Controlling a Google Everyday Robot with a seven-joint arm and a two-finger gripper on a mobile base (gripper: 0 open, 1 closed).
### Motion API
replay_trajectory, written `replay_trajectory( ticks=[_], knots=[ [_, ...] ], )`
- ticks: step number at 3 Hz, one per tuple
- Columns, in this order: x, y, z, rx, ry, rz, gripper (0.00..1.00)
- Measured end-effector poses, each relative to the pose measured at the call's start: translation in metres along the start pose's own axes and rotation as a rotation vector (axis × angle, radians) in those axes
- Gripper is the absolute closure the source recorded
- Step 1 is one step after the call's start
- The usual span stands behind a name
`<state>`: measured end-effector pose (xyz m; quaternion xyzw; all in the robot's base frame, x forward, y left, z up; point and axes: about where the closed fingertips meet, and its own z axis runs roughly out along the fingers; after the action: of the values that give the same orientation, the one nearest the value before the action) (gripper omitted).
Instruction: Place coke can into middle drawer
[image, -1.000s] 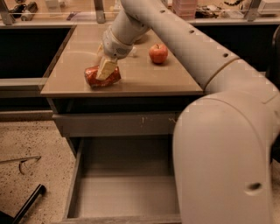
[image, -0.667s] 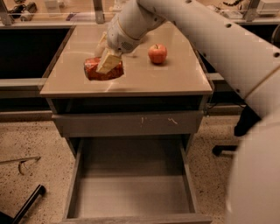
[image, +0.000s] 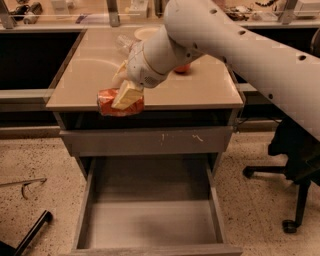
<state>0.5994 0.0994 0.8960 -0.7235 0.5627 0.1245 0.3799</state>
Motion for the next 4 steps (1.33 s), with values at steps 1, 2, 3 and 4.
replay_trajectory(
  ticks=[1, 2, 3, 4],
  knots=[
    [-0.001, 0.002, 0.002, -0.01, 0.002, -0.003, 1.0],
    [0.016, 0.027, 0.005, 0.0, 0.0, 0.03, 1.0],
    [0.043, 0.078, 0.018, 0.031, -0.07, 0.089, 1.0],
    [0.086, 0.128, 0.032, 0.067, -0.131, 0.164, 1.0]
  ],
)
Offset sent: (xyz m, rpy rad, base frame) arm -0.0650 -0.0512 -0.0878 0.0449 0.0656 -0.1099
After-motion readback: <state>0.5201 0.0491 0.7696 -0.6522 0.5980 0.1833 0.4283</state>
